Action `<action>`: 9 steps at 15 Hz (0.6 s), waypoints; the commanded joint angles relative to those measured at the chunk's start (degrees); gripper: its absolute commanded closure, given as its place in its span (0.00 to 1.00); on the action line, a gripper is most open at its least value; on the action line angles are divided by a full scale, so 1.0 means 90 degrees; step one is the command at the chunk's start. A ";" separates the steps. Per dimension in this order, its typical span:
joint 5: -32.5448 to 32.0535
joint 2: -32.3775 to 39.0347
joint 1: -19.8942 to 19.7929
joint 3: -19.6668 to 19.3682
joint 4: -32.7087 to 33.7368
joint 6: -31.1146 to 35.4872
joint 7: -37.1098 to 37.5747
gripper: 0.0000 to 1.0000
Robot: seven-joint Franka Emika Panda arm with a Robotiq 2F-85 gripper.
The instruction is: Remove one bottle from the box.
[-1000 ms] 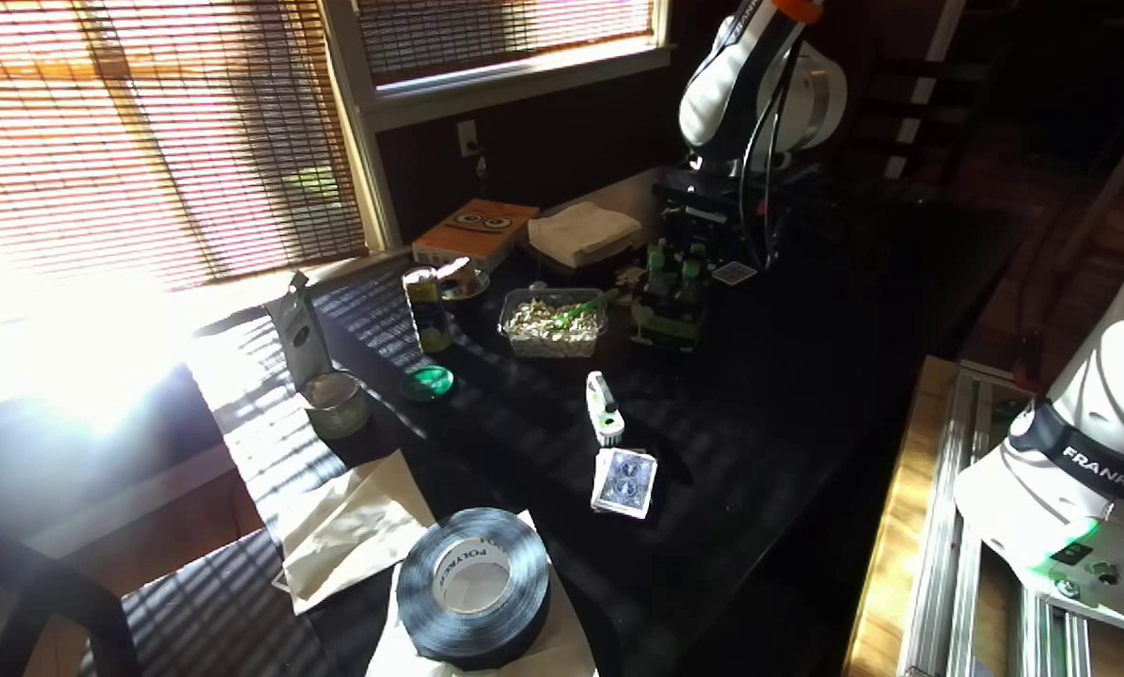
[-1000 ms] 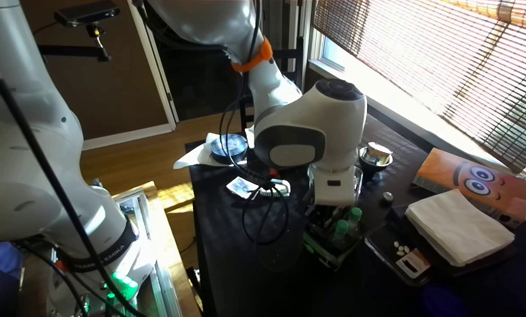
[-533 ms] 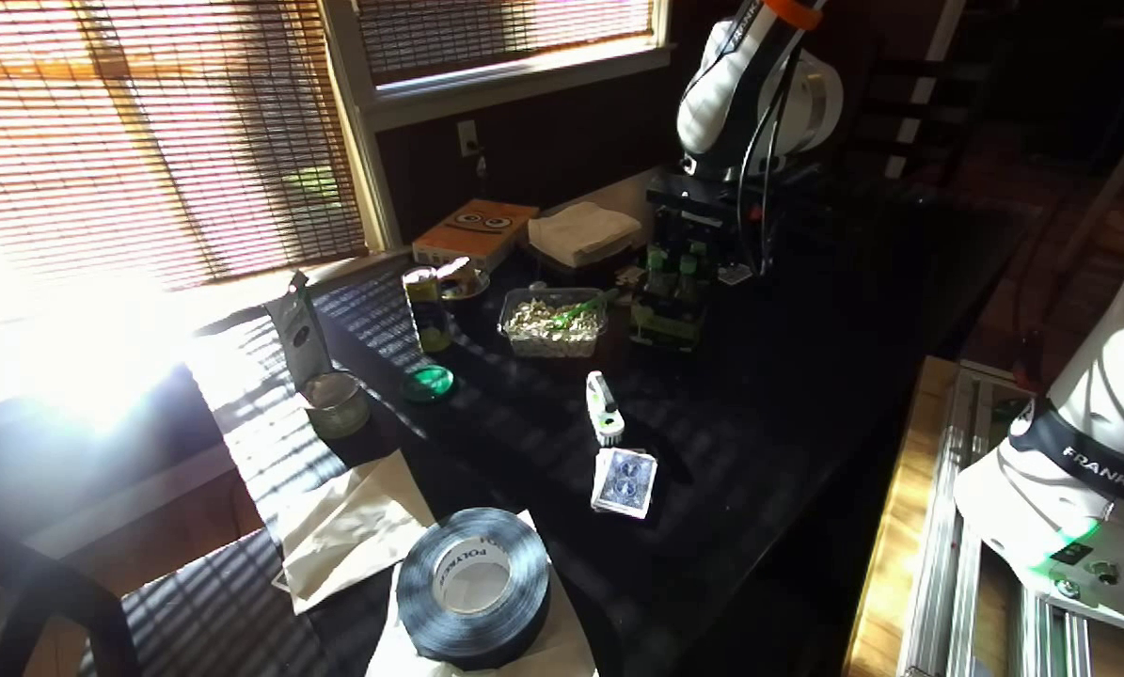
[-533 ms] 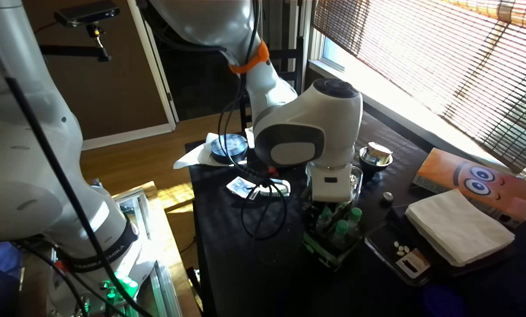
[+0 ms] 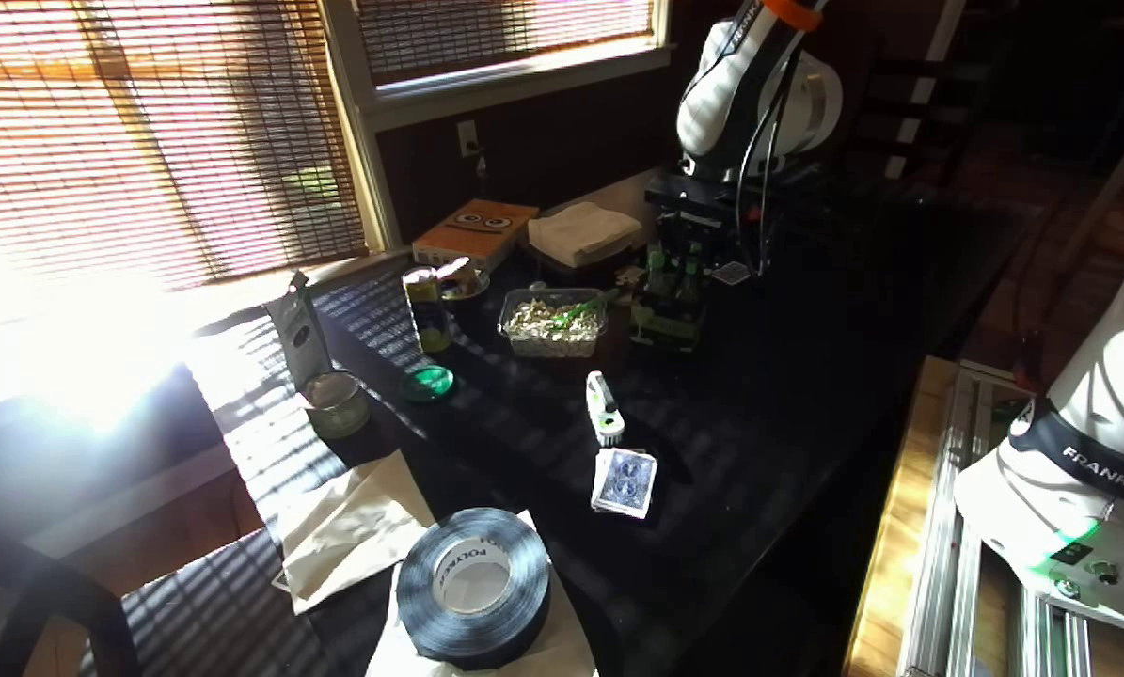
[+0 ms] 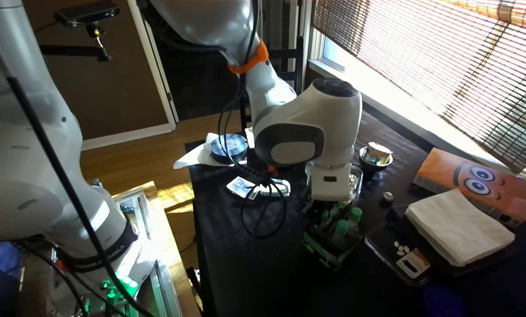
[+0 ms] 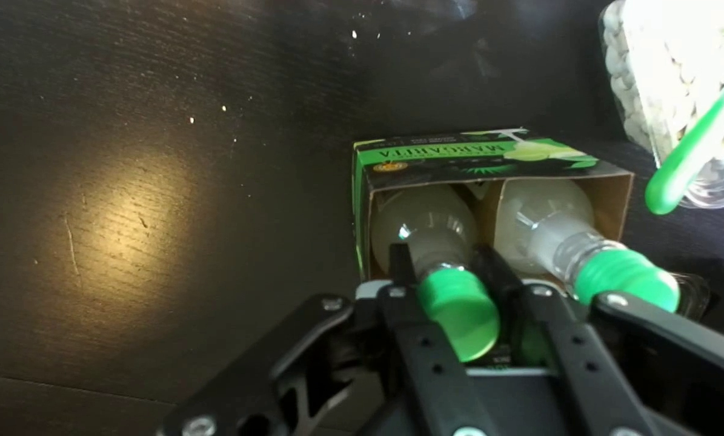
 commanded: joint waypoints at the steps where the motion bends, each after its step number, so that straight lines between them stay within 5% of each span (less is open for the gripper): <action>1: -0.0240 -0.0066 0.0081 -0.0078 -0.0020 0.0041 0.0232 0.93; 9: -0.0181 -0.0469 0.0011 0.0327 0.1162 -0.1580 -0.0155 0.93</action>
